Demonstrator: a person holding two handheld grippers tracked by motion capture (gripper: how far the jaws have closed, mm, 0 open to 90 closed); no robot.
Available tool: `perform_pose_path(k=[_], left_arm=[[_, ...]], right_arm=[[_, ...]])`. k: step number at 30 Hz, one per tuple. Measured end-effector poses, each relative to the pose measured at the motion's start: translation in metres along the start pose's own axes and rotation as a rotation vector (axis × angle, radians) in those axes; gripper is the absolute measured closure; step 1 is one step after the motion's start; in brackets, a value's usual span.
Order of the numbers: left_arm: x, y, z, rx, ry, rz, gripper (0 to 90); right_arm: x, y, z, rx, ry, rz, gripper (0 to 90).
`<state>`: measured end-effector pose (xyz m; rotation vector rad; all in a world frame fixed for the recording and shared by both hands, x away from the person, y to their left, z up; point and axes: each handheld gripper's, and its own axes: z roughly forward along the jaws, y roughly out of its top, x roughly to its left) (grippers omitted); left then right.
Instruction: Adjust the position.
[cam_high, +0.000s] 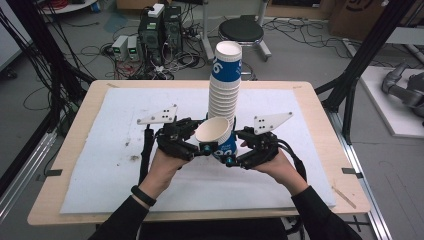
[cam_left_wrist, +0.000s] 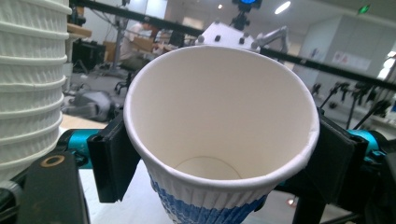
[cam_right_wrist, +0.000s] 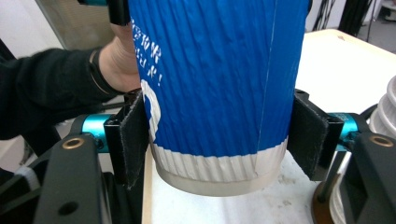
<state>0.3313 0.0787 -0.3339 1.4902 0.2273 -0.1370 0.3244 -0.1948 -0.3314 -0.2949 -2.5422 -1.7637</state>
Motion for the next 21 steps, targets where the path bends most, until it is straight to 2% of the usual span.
perform_pose_path(k=[3,6,9,11,16,18,21], left_arm=[[-0.001,0.001,0.000,0.015,0.006,0.012,22.1],[-0.002,0.004,-0.001,0.047,0.017,0.031,23.0],[-0.006,0.009,-0.001,0.107,0.039,0.078,23.0],[-0.008,0.011,0.000,0.137,0.057,0.101,23.6],[-0.008,0.010,0.002,0.146,0.053,0.087,24.0],[-0.008,0.010,0.003,0.151,0.043,0.086,24.0],[-0.009,0.010,0.005,0.142,0.042,0.083,22.5]], right_arm=[[0.001,0.000,0.001,0.015,-0.015,-0.016,28.5],[0.003,0.001,-0.001,0.018,-0.051,-0.021,24.2],[0.005,0.002,-0.002,0.032,-0.064,-0.036,22.7],[0.005,0.002,-0.001,0.039,-0.053,-0.035,22.8],[0.006,0.001,0.004,0.047,-0.054,-0.037,22.0],[0.007,0.001,0.005,0.052,-0.054,-0.046,28.0],[0.006,0.001,0.006,0.050,-0.036,-0.044,29.2]])
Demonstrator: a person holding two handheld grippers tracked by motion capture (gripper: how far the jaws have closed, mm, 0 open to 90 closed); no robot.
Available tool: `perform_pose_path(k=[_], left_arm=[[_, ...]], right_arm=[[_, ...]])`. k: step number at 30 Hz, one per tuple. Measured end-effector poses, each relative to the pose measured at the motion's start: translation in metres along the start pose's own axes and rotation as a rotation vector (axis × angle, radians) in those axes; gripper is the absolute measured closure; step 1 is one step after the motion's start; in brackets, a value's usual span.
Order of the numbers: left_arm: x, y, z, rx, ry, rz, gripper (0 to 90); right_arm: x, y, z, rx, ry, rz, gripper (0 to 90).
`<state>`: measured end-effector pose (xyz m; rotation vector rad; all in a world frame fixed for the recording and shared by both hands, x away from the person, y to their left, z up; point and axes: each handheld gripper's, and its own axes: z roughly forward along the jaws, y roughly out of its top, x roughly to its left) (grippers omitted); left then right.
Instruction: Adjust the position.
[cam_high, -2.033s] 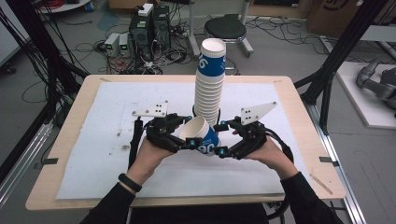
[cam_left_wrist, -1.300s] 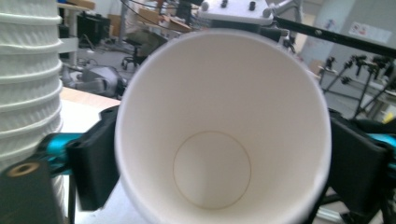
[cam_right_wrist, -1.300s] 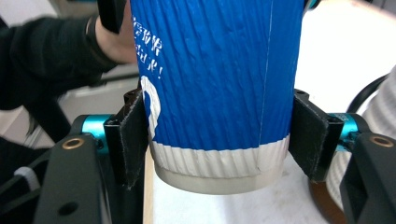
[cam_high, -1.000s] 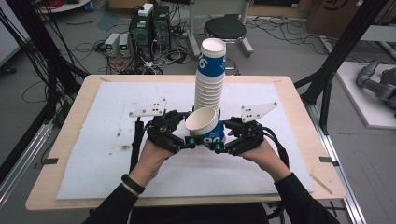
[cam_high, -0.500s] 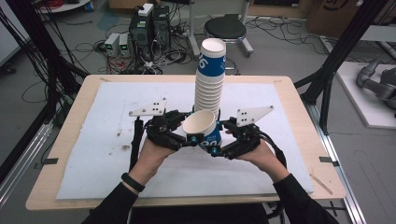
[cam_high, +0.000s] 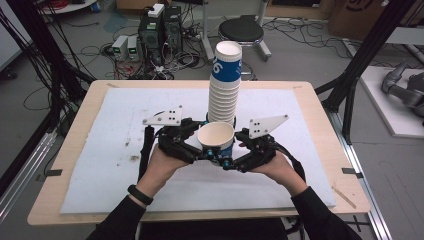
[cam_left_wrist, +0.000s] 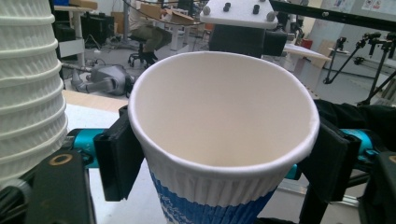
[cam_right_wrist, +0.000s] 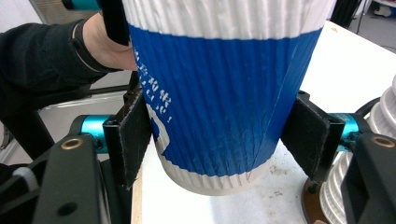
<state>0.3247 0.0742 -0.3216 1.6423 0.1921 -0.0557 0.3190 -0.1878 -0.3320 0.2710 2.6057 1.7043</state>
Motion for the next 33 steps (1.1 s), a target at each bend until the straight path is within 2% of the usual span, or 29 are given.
perform_pose_path(k=[4,9,11,22,25,29,33], left_arm=[[-0.0008,-0.0001,0.0017,-0.046,-0.017,-0.024,16.5],[-0.0013,0.0005,0.0016,-0.093,-0.048,-0.049,16.5],[-0.0024,0.0011,0.0014,-0.100,-0.045,-0.044,16.4],[-0.0036,0.0011,0.0011,-0.076,-0.021,-0.022,21.7],[-0.0040,0.0009,0.0013,-0.071,-0.009,-0.012,22.0],[-0.0061,0.0005,0.0030,-0.071,-0.002,0.009,22.7],[-0.0070,-0.0001,0.0043,-0.067,-0.004,0.021,22.8]], right_arm=[[0.0006,-0.0005,-0.0018,-0.045,0.026,0.003,29.3],[0.0032,0.0001,-0.0032,-0.101,0.029,0.001,29.5],[0.0038,-0.0004,-0.0023,-0.108,0.030,-0.004,29.5],[0.0033,-0.0032,0.0038,-0.106,0.029,0.008,29.2],[0.0023,-0.0038,0.0054,-0.103,0.043,0.035,27.0],[0.0027,-0.0026,0.0046,-0.143,0.065,0.085,21.0],[0.0025,-0.0020,0.0037,-0.168,0.060,0.098,21.2]])
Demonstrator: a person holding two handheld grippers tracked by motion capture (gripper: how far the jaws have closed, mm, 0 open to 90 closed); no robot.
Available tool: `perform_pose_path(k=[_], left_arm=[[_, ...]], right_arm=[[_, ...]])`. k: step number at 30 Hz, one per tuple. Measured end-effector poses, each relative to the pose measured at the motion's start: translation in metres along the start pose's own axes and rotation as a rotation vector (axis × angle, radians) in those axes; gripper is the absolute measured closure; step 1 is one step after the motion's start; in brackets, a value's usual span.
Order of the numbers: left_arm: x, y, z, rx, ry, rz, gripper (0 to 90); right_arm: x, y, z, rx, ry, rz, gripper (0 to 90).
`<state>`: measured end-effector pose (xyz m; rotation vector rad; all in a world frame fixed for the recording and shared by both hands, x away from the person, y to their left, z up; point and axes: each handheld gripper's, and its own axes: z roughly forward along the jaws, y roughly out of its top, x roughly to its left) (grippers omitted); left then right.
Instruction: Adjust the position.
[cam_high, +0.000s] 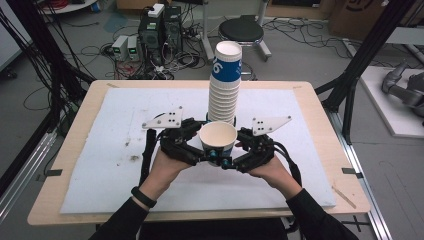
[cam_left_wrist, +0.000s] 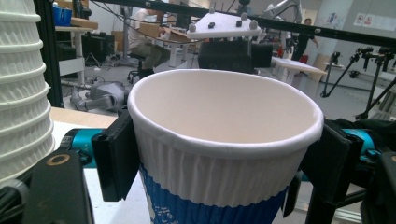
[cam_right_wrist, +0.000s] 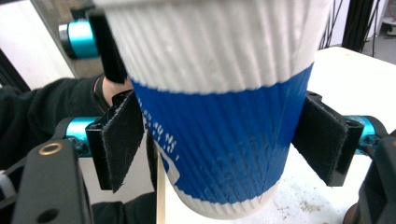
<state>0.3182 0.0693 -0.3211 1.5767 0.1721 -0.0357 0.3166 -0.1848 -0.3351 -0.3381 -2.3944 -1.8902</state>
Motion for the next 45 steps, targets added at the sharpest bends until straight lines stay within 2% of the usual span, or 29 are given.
perform_pose_path(k=[3,9,17,23,30,33,41,45], left_arm=[[0.001,-0.001,0.000,-0.001,0.001,-0.003,23.0],[0.002,-0.002,0.000,-0.002,-0.003,-0.023,21.6],[0.001,0.003,-0.005,-0.029,0.019,-0.015,11.9],[0.002,0.004,-0.014,-0.035,0.044,-0.012,11.3],[0.000,0.002,-0.012,0.012,0.056,0.002,11.3],[0.001,0.000,-0.009,0.038,0.052,-0.007,11.3],[0.000,-0.007,0.002,0.108,0.075,-0.001,11.3],[-0.001,-0.011,0.007,0.125,0.069,-0.008,11.3]], right_arm=[[-0.001,0.000,-0.001,0.000,0.007,0.018,24.6],[-0.001,0.000,-0.001,0.012,0.008,0.008,26.1],[-0.001,0.001,-0.005,0.000,-0.017,-0.009,26.3],[-0.002,0.005,-0.014,-0.026,-0.045,-0.021,26.4],[-0.002,0.011,-0.025,-0.064,-0.062,-0.019,26.4],[-0.001,0.012,-0.028,-0.071,-0.063,-0.015,26.4],[0.000,0.014,-0.030,-0.086,-0.064,-0.017,26.4],[0.001,0.015,-0.029,-0.084,-0.060,-0.019,26.4]])
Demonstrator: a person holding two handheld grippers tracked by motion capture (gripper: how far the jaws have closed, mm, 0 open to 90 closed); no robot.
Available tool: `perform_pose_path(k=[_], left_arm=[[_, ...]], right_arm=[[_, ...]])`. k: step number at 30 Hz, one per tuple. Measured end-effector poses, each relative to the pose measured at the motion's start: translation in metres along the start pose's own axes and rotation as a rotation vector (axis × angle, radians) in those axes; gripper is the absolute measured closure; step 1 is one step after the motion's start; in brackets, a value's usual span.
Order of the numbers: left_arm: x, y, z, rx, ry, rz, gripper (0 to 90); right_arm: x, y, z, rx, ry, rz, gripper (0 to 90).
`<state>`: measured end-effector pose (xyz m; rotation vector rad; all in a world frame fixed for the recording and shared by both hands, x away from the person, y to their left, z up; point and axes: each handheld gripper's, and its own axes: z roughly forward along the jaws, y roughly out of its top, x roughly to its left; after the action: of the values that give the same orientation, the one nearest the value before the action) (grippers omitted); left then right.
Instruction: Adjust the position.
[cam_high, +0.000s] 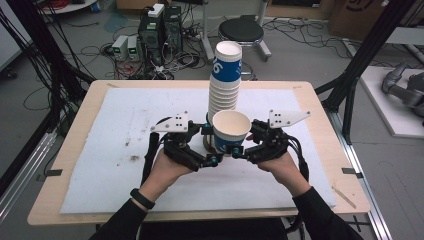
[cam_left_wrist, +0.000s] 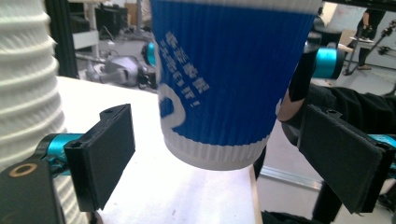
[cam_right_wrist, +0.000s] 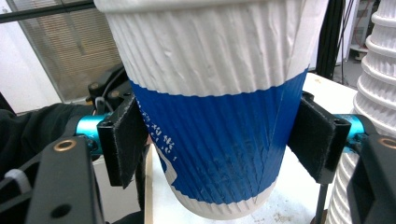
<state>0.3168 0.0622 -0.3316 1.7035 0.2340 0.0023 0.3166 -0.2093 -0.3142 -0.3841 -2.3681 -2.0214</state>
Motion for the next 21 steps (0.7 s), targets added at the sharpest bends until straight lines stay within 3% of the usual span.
perform_pose_path(k=[14,21], left_arm=[[-0.001,-0.006,0.012,0.017,-0.015,-0.019,11.5],[-0.001,-0.007,0.013,0.013,-0.025,-0.018,17.6]], right_arm=[[0.003,-0.001,0.006,0.003,0.021,-0.002,26.4],[0.005,-0.002,0.009,0.011,0.029,-0.002,26.4]])
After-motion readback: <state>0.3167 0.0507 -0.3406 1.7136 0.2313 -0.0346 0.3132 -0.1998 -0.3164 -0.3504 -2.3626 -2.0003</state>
